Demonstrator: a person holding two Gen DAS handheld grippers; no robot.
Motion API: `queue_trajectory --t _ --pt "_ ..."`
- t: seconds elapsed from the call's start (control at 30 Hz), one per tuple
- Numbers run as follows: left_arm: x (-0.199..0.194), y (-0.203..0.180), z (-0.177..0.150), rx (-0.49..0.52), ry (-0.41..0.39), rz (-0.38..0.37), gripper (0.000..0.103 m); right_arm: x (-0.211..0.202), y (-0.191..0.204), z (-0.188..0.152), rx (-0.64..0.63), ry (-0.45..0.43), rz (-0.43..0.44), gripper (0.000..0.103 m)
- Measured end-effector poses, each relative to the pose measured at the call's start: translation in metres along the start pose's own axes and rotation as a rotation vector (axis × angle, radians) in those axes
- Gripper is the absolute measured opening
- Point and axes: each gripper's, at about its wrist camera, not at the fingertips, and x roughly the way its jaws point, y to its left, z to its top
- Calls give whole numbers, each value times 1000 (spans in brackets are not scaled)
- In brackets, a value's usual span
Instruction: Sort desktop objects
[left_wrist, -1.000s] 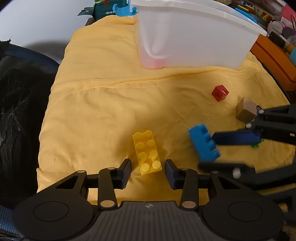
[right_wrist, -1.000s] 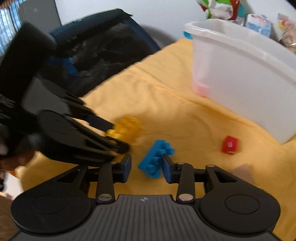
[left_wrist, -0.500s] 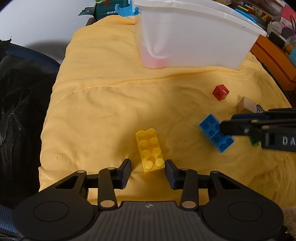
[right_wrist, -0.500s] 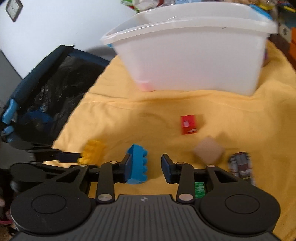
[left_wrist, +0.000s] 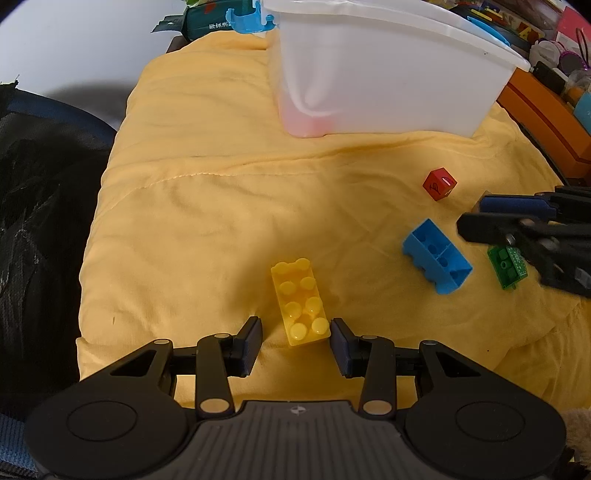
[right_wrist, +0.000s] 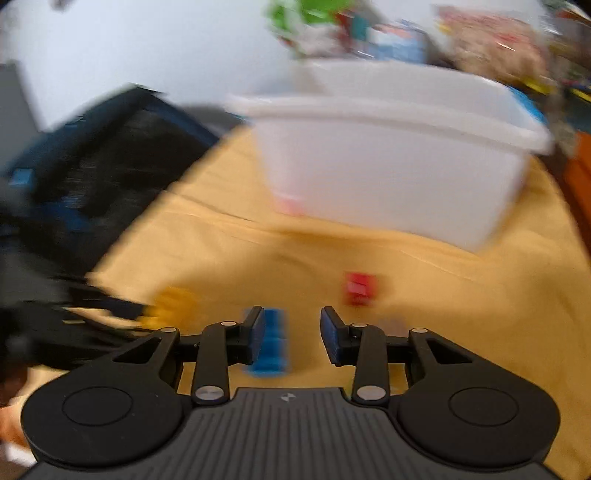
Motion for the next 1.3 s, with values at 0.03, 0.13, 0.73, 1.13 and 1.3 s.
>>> queue_trajectory --t 0.03,0.13,0.73,1.13,1.3 --pt "0 0 0 0 0 0 45 1 6 0 -38 10 21 38" --pt "0 -1 0 2 0 2 45 10 20 -3 -120 60 9 37" --pt "0 -4 1 3 1 10 47 23 6 -11 -48 132 -47 4" --pt "1 -7 2 3 4 18 47 30 -50 -21 528 154 324 6" --pt "1 -7 2 4 4 19 49 22 -36 -13 344 117 108 29"
